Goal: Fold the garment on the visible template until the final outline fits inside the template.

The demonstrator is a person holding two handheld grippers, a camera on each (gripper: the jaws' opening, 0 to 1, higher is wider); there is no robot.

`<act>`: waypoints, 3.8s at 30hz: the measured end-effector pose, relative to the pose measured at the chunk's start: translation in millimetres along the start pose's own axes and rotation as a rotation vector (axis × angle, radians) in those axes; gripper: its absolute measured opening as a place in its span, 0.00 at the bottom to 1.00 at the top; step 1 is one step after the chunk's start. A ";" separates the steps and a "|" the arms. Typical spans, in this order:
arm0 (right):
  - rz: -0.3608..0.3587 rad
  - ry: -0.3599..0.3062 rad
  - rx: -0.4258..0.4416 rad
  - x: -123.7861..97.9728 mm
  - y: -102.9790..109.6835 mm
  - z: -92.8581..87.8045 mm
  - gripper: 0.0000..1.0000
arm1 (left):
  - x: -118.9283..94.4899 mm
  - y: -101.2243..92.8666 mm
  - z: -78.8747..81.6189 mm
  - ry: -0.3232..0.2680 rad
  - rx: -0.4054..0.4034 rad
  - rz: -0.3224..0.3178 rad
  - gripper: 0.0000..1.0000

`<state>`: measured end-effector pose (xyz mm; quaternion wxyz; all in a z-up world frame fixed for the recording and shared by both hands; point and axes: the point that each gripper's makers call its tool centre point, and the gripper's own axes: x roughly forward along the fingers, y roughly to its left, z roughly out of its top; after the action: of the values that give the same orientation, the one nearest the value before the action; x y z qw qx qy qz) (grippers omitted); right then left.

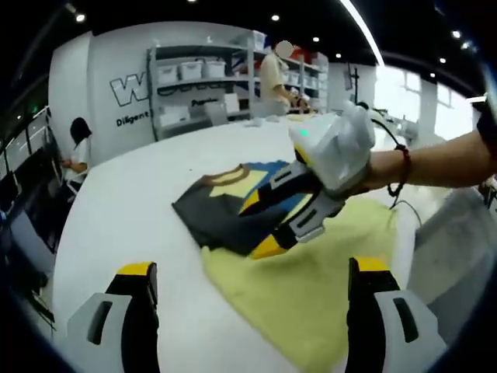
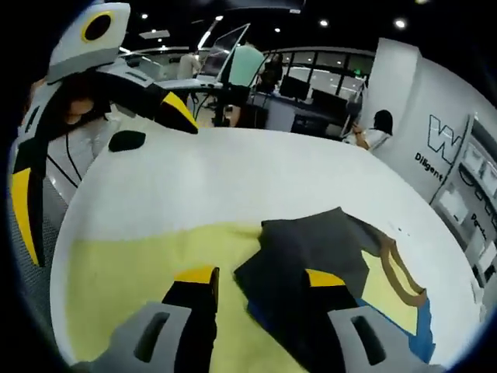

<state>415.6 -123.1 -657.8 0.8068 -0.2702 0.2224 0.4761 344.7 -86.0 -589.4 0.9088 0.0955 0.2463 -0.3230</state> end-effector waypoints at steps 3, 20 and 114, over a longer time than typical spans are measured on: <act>0.009 0.042 -0.055 5.8 2.7 -5.1 0.29 | 0.1 -0.2 -2.8 0.006 -0.002 0.001 0.96; 0.039 0.105 -0.134 17.0 7.0 -13.0 0.00 | -2.7 10.5 -8.5 0.015 -0.026 0.018 0.93; -0.759 0.193 0.745 -164.0 -79.6 -163.9 0.23 | -9.8 3.3 -14.6 0.038 -0.013 -0.009 0.90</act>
<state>396.2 -367.4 -662.7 0.9391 -0.0696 0.3362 0.0132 334.6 -73.3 -596.9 0.9031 0.0947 0.2659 -0.3238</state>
